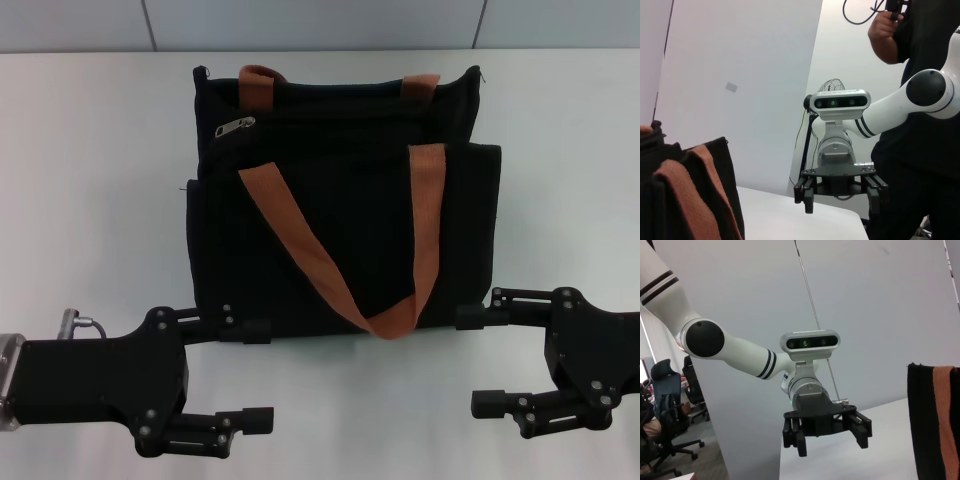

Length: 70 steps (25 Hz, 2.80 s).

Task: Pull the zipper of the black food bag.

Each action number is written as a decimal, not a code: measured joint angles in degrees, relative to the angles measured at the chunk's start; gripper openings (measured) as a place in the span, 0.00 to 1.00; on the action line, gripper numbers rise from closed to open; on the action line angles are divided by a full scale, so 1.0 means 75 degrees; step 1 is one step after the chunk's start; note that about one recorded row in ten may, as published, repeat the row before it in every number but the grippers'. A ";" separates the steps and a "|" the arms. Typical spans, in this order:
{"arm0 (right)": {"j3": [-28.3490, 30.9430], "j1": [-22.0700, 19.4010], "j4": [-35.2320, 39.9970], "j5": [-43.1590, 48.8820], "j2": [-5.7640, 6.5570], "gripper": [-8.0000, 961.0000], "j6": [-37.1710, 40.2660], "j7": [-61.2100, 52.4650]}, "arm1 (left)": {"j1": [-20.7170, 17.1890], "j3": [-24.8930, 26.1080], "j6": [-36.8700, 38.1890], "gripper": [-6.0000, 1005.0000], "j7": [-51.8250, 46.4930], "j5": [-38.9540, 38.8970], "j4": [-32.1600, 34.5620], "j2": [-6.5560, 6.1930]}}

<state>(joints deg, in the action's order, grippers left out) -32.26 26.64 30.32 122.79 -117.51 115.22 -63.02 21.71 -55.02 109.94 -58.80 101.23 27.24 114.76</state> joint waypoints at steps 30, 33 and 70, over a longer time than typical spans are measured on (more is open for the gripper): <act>0.0059 -0.0066 0.0001 -0.0012 0.0036 0.85 0.0001 0.0000 | 0.0057 0.2514 0.0559 0.78 -0.0046 -0.0123 -0.0026 -0.0067; 0.0059 -0.0071 0.0001 -0.0012 0.0041 0.85 0.0001 0.0001 | 0.0068 0.3256 0.0409 0.78 -0.0086 -0.0162 -0.0033 -0.0089; 0.0103 -0.0106 -0.0024 -0.0054 0.0059 0.84 0.0014 0.0011 | 0.1184 0.3336 -0.3038 0.40 -0.0380 0.0638 -0.0025 0.0155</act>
<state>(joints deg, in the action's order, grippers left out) -31.48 25.84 30.14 122.38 -117.07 115.32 -62.94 30.58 -30.00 87.15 -61.65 106.02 27.05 115.92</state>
